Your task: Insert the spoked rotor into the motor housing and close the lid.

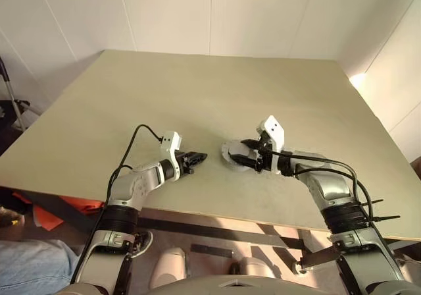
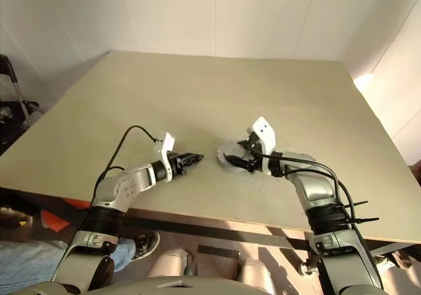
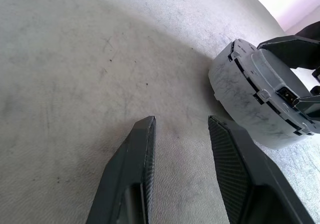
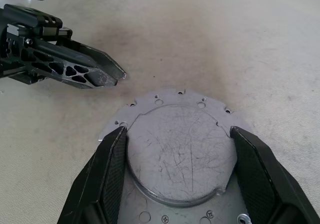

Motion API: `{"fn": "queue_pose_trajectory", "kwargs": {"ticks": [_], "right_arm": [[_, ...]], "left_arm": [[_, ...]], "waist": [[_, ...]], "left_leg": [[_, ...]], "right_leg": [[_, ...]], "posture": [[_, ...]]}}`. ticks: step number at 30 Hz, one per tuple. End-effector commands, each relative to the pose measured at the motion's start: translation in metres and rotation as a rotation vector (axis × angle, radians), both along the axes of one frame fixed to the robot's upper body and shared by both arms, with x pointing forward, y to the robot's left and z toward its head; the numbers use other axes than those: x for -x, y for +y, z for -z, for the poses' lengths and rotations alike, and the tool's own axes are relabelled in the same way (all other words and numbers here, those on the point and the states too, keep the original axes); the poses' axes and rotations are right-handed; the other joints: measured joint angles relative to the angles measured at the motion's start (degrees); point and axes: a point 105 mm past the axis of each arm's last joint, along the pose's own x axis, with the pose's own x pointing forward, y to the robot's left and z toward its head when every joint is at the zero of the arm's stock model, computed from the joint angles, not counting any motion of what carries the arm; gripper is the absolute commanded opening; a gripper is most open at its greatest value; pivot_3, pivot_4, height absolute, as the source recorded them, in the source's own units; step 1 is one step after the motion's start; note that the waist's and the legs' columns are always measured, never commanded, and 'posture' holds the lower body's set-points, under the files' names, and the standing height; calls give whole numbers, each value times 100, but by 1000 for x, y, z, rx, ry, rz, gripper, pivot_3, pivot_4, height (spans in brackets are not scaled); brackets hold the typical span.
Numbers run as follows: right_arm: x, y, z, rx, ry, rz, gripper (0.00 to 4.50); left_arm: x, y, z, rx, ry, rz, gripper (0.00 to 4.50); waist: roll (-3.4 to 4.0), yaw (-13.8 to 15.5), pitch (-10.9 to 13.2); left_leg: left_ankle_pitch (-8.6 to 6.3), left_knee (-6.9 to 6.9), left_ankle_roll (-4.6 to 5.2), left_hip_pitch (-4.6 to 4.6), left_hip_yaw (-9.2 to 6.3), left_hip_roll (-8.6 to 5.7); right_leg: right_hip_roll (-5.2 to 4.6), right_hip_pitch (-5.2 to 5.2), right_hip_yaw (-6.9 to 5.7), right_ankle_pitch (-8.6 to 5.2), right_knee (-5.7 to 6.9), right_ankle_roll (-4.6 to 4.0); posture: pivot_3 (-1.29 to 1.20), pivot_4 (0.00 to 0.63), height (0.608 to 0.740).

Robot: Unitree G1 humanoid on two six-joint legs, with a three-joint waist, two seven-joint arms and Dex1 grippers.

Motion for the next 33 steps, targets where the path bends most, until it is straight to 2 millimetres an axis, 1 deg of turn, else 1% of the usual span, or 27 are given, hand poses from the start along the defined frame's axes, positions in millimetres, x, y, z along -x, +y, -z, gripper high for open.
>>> {"fn": "queue_pose_trajectory", "kwargs": {"ticks": [1,4,12,20,27,33], "right_arm": [[0,-3,-14,-22,-45,-7,3139],[1,-3,-12,-7,-48,-9,3139],[4,-5,-1,61,-46,-18,3139],[11,-6,-6,28,-45,-46,3139],[14,-6,-4,36,-42,-53,3139],[16,-3,-11,-12,-50,-69,3139]], "left_arm": [[-1,4,3,-20,7,-16,1770],[-2,4,3,-20,6,-15,1770],[-2,4,2,-22,4,-13,1770],[-2,4,2,-28,2,-14,1770],[-2,4,3,-28,3,-14,1770],[-2,5,4,-29,4,-15,1770]], "waist": [[0,0,0],[0,9,0],[0,16,0],[0,21,0],[1,23,0],[1,22,0]], "left_leg": [[0,-1,0,-2,0,0],[0,-8,0,-6,0,0],[0,-20,0,-8,1,-1],[-1,-25,0,-9,0,-2],[-3,-35,4,-12,1,-3],[-5,-36,5,-14,1,-3]], "right_leg": [[0,-2,0,0,0,0],[0,-8,0,0,1,-1],[0,-13,0,1,-1,-1],[0,-11,0,0,-11,-1],[0,-14,0,1,-15,-2],[0,-13,0,1,-21,-2]], "posture": [[0,0,740],[0,0,740],[0,0,740],[0,0,740],[0,0,740],[0,0,740]]}}
